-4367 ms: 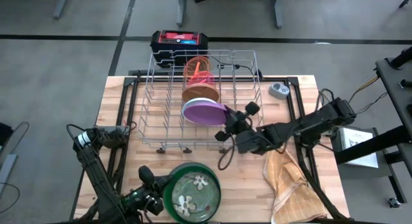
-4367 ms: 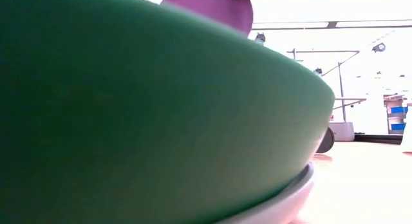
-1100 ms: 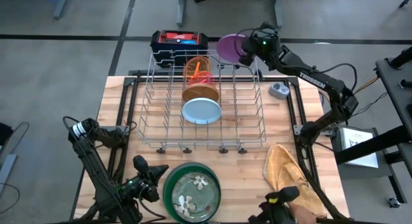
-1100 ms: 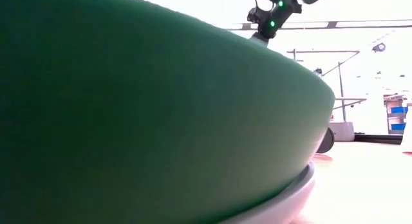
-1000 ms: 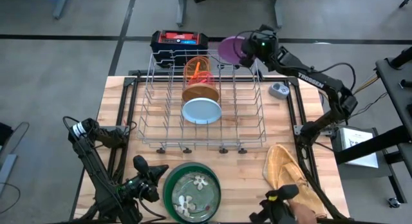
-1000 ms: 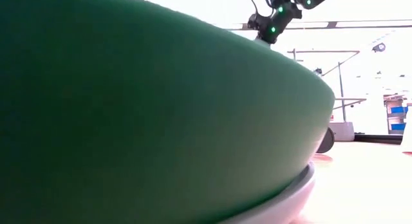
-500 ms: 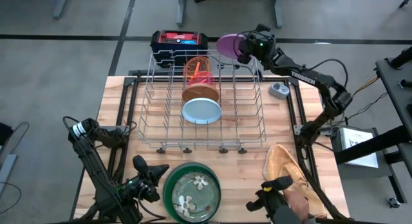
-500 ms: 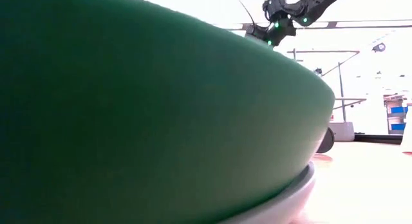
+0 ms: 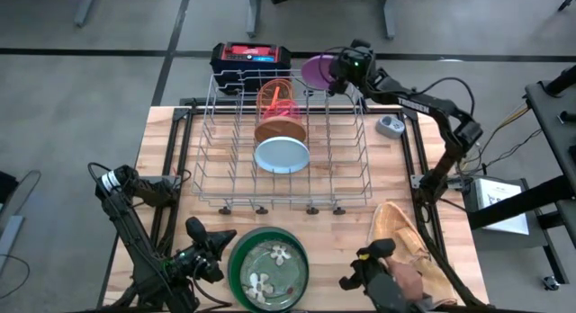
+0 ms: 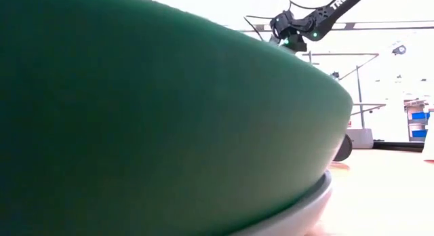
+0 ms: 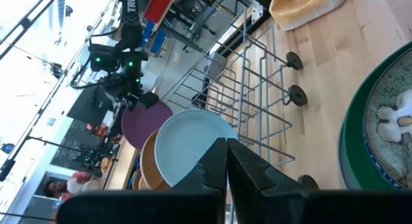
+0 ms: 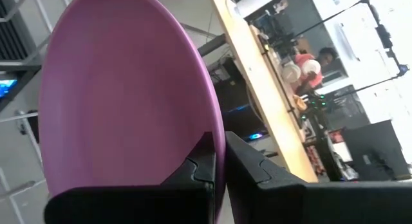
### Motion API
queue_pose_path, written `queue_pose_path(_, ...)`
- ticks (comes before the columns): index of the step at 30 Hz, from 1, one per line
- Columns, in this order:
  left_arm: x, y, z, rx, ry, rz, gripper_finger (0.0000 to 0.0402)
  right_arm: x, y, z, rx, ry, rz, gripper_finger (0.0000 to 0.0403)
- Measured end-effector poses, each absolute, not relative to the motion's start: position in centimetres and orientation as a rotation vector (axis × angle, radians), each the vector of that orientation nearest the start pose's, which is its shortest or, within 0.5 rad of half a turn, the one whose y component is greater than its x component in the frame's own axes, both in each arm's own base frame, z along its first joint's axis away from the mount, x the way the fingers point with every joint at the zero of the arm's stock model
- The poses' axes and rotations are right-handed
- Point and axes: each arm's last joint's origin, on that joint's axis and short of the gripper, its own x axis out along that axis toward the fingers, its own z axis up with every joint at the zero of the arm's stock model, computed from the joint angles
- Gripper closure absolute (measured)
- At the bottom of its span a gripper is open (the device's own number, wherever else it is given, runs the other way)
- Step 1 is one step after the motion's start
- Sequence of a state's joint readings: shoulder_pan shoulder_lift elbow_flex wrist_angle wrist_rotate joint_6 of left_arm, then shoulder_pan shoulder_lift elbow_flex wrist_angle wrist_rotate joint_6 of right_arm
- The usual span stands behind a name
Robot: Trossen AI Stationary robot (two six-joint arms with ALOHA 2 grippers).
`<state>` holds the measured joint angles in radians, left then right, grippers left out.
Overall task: Sort dishes
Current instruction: Put the purple plate into the dish rack
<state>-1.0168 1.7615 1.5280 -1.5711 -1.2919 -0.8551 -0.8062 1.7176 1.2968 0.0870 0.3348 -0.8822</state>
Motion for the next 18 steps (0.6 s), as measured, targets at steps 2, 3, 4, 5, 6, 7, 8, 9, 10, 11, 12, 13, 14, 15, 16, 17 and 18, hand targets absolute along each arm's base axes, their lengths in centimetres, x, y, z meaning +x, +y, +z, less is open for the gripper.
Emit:
queue_pose_path(2,18.4,-24.5,29.1,0.838,0.533,0.439,0.0401,26.9,-29.4,28.6,-0.687,0.813,-0.891,0.0394)
queue_pose_path(3,18.4,-24.5,29.1,0.838,0.533,0.439,0.0401,26.9,-29.4,28.4,-0.686,0.814,-0.889,0.0394)
queue_pose_path(4,18.4,-24.5,29.1,0.838,0.533,0.439,0.0401,27.0,-29.5,28.3,-0.684,0.817,-0.888,0.0395)
queue_pose_path(5,18.4,-24.5,29.1,0.838,0.533,0.439,0.0401,27.0,-29.5,28.2,-0.683,0.821,-0.885,0.0395)
queue_pose_path(6,18.4,-24.5,29.1,0.838,0.533,0.439,0.0401,27.0,-29.5,28.0,-0.682,0.824,-0.884,0.0394)
queue_pose_path(7,18.4,-24.5,29.1,0.837,0.533,0.439,0.0401,27.1,-29.6,27.9,-0.680,0.828,-0.882,0.0394)
queue_pose_path(8,18.4,-24.5,29.1,0.838,0.533,0.439,0.0401,27.1,-29.6,27.9,-0.678,0.828,-0.881,0.0394)
queue_pose_path(9,18.4,-24.5,29.1,0.838,0.533,0.439,0.0401,27.1,-29.6,27.8,-0.677,0.828,-0.880,0.0394)
queue_pose_path(10,18.4,-24.5,29.1,0.838,0.533,0.439,0.0401,27.2,-29.6,27.7,-0.676,0.830,-0.879,0.0394)
queue_pose_path(11,18.4,-24.5,29.1,0.838,0.533,0.439,0.0401,27.2,-29.7,27.6,-0.674,0.833,-0.878,0.0394)
queue_pose_path(12,18.4,-24.5,29.1,0.838,0.533,0.439,0.0401,27.2,-29.7,27.4,-0.672,0.837,-0.875,0.0394)
queue_pose_path(13,18.4,-24.5,29.1,0.838,0.533,0.439,0.0401,27.3,-29.8,27.2,-0.670,0.844,-0.871,0.0394)
queue_pose_path(14,18.4,-24.5,29.1,0.837,0.533,0.439,0.0401,27.4,-29.8,27.0,-0.669,0.849,-0.868,0.0394)
queue_pose_path(15,18.4,-24.5,29.1,0.837,0.533,0.439,0.0401,27.4,-29.9,26.8,-0.667,0.852,-0.866,0.0394)
queue_pose_path(16,18.4,-24.5,29.1,0.837,0.533,0.439,0.0401,27.5,-30.0,26.6,-0.665,0.858,-0.862,0.0394)
queue_pose_path(17,18.4,-24.5,29.1,0.837,0.533,0.439,0.0401,27.5,-30.0,26.4,-0.664,0.862,-0.860,0.0394)
queue_pose_path(18,18.4,-24.5,29.1,0.837,0.533,0.439,0.0401,27.6,-30.1,26.1,-0.662,0.868,-0.856,0.0394)
